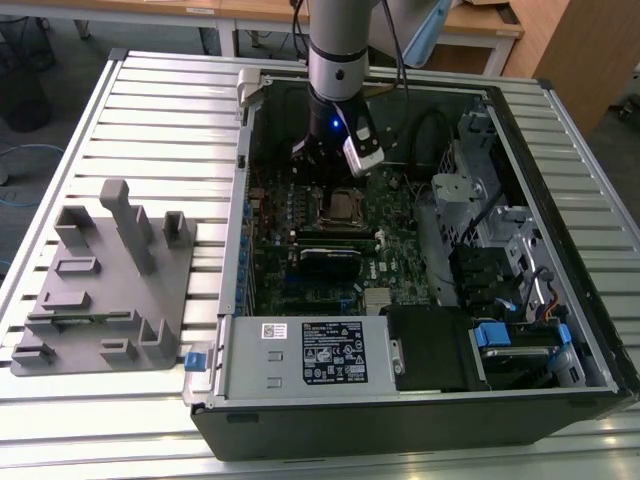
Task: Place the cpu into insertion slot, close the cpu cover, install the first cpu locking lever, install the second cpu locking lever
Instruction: 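Close the cpu cover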
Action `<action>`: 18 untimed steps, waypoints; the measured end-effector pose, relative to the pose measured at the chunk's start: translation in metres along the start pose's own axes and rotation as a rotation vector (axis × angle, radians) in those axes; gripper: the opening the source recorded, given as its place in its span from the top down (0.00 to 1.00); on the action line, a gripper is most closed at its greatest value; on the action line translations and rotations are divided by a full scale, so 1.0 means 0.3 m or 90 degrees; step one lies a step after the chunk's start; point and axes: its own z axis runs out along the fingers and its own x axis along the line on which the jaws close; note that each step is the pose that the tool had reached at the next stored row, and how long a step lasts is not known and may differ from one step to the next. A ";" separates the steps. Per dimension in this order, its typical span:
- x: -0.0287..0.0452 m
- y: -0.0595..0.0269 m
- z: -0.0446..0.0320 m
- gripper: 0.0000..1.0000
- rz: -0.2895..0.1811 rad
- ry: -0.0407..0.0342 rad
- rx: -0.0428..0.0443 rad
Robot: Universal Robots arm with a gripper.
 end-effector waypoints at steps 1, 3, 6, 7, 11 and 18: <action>0.001 0.002 0.000 0.89 0.000 0.0000 0.0001; 0.002 0.005 0.001 0.89 0.000 -0.0001 0.0000; 0.006 0.010 0.006 0.89 0.000 -0.0006 0.0000; 0.007 0.011 0.007 0.89 0.000 -0.0008 0.0001; 0.010 0.012 0.018 0.89 0.000 -0.0009 0.0021; 0.010 0.013 0.023 0.89 0.000 -0.0008 0.0032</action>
